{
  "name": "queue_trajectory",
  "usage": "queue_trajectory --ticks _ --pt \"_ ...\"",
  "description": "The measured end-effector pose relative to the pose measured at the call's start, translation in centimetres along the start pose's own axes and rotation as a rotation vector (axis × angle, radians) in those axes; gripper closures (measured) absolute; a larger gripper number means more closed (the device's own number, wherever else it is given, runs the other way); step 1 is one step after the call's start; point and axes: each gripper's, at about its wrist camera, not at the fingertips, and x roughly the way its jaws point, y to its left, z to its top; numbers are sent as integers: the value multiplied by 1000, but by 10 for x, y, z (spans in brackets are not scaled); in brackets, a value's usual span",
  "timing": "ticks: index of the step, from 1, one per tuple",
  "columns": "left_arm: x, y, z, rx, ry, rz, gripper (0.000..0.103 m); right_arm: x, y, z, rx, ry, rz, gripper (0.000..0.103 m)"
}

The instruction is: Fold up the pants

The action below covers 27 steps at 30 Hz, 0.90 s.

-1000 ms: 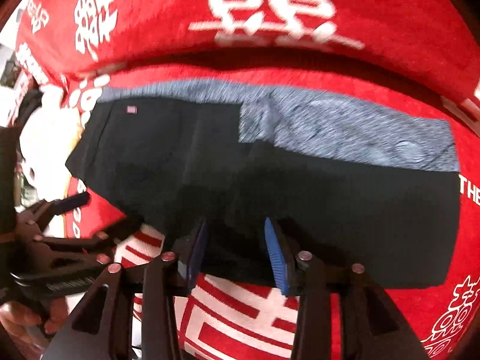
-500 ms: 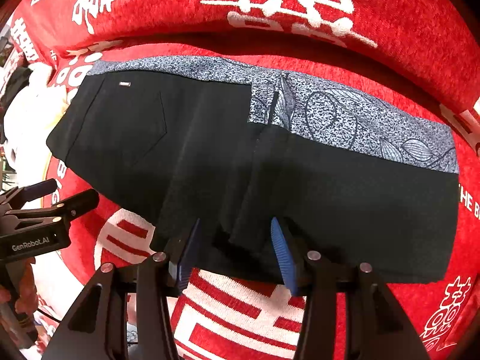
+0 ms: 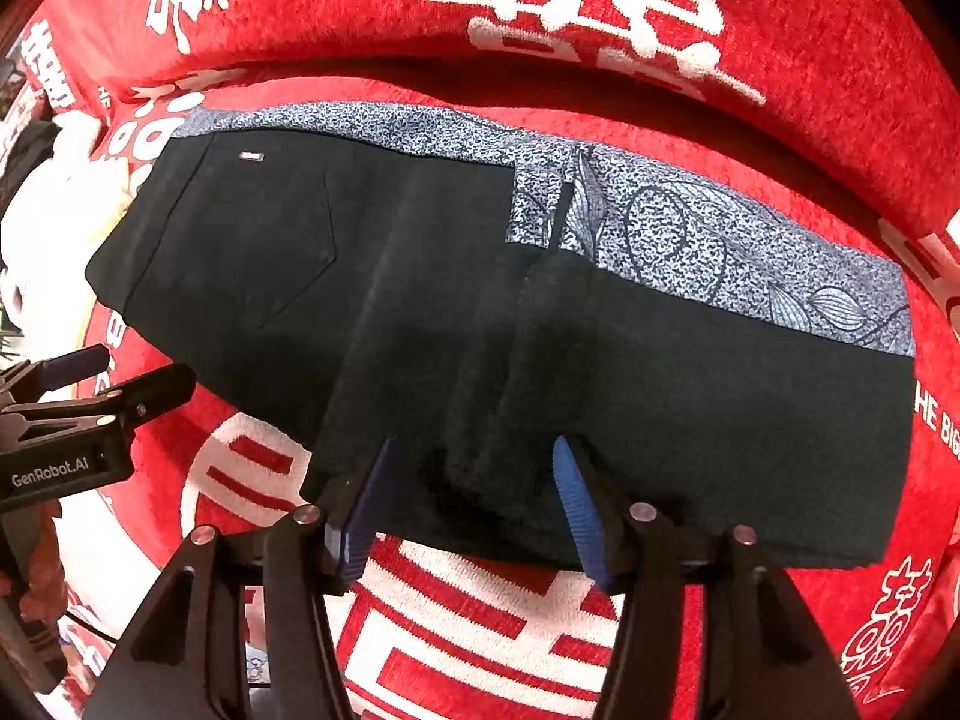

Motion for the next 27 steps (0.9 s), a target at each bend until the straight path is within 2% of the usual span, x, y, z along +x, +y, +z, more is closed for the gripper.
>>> queue_trajectory --ticks 22,27 --pt "10 39 4 -47 -4 -29 0 -9 10 -7 10 23 -17 43" --pt "13 49 3 -60 -4 -35 0 -11 13 -8 7 28 14 43"
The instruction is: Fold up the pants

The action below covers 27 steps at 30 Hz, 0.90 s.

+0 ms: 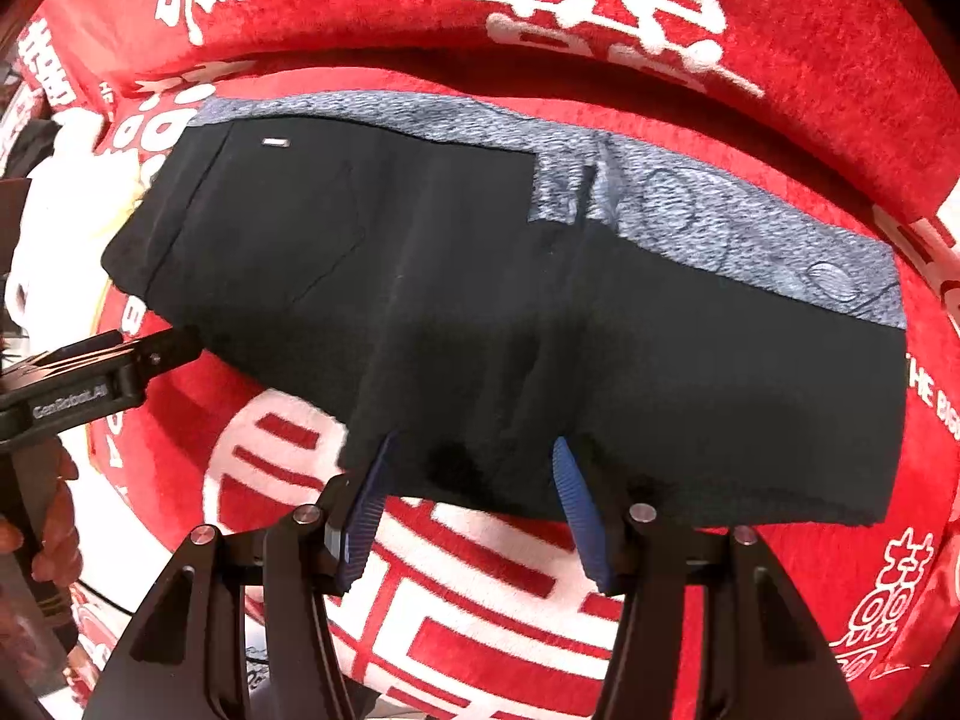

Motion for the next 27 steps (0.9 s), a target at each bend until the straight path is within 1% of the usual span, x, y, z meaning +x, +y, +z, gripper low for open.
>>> queue_trajectory --ticks 4,10,18,22,27 --pt "1 8 -1 -5 -1 -2 0 4 9 -2 -26 17 13 43" --pt "4 24 0 -14 -4 -1 0 17 14 -7 -23 52 16 43" --pt "11 46 -3 -55 -10 -15 0 23 19 -9 -35 63 -10 43" --pt "14 57 -5 -54 -15 -22 0 24 20 -8 -37 68 -18 43" --pt "12 64 1 -77 -21 -48 0 28 26 -6 -41 72 -32 43"
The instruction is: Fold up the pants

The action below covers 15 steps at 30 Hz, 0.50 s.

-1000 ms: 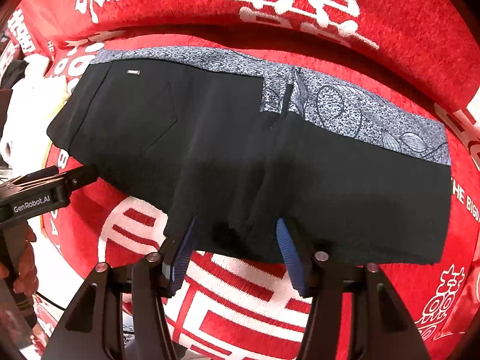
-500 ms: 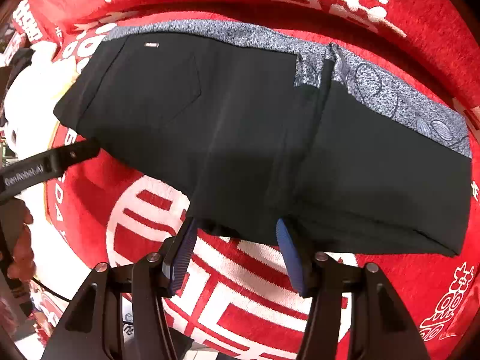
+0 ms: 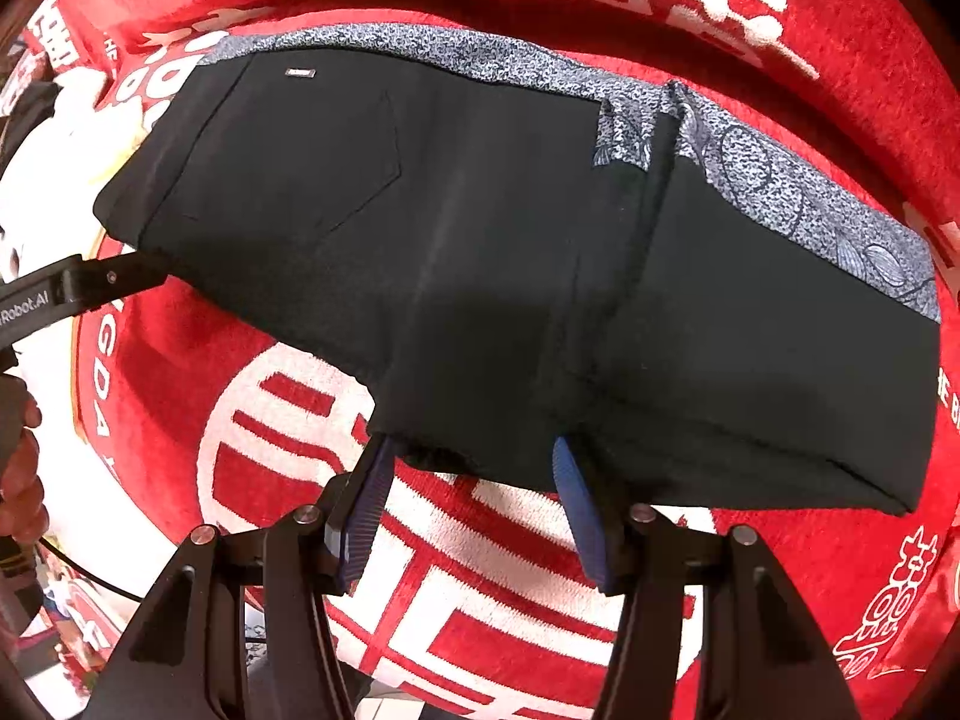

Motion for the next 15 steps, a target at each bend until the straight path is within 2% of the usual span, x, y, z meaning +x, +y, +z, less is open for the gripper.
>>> queue_trajectory --ticks 10,13,15 --pt "2 20 5 -36 -25 -47 0 3 4 0 2 5 -12 43" --pt "-1 34 10 -74 -54 -88 0 3 4 0 0 5 -12 43" --pt "-1 47 12 -111 -76 -155 0 4 4 1 -1 5 -12 43"
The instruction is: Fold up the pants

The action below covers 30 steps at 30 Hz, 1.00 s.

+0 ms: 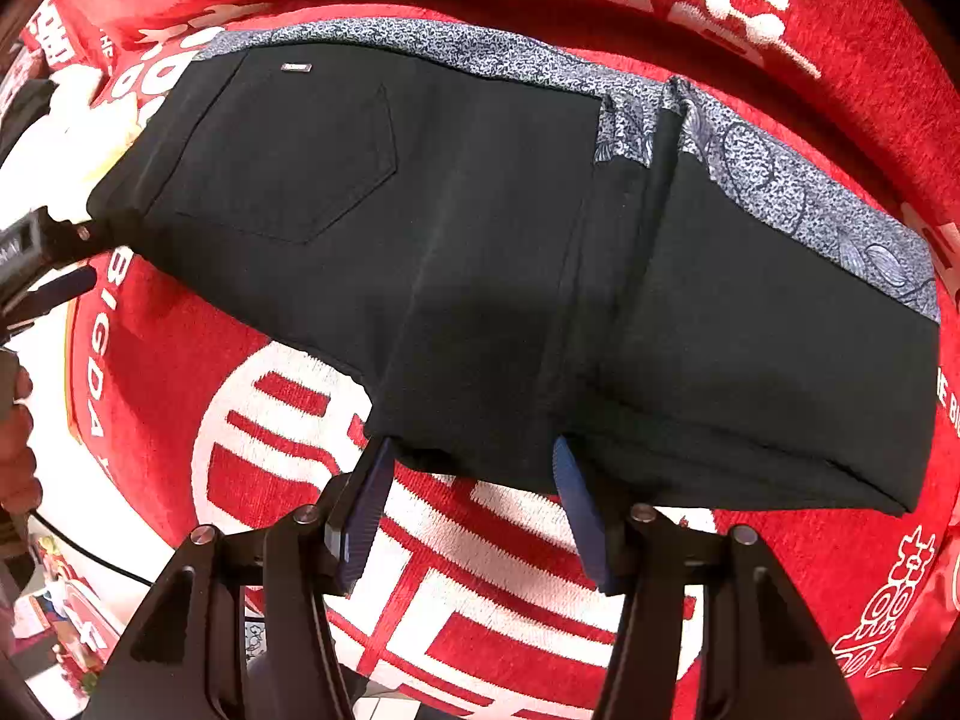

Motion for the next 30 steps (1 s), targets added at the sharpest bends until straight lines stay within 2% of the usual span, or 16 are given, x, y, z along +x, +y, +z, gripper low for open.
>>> queue_trajectory --ticks 8,13,17,19,20,22,23,24,25,26,27,28,29,30 --pt "14 37 -1 -167 -26 -270 0 3 3 0 -10 0 -1 42" --pt "19 42 9 -211 -76 -397 0 6 5 -5 -17 -10 -7 42" --pt "19 35 20 -226 -82 -419 0 9 7 -10 -22 -16 -12 41" --pt "12 26 23 -230 -80 -504 0 9 7 -11 -23 -14 -12 40" --pt "10 23 24 -211 -96 -506 0 9 6 -11 -20 -12 -13 40" --pt "14 13 26 -152 -101 -441 0 10 5 -11 -14 -11 -7 40" --pt "24 13 28 -164 -64 -395 0 10 3 -11 -13 -8 -6 40" --pt "33 17 29 -192 -36 -382 1 10 2 -10 -15 -5 -7 40" --pt "31 17 29 -208 -64 -383 1 10 2 -9 -18 -2 -7 40" --pt "28 14 30 -200 -72 -352 9 10 2 -10 -25 3 -5 40" --pt "27 9 32 -170 -69 -288 17 8 1 -9 -33 5 1 40" --pt "26 1 32 -123 -70 -193 41 7 0 -7 -39 7 7 40" --pt "26 -3 32 -86 -73 -132 60 3 -1 -6 -44 9 18 40" --pt "24 -7 31 -56 -76 -106 62 -6 -3 -3 -42 -4 35 40"
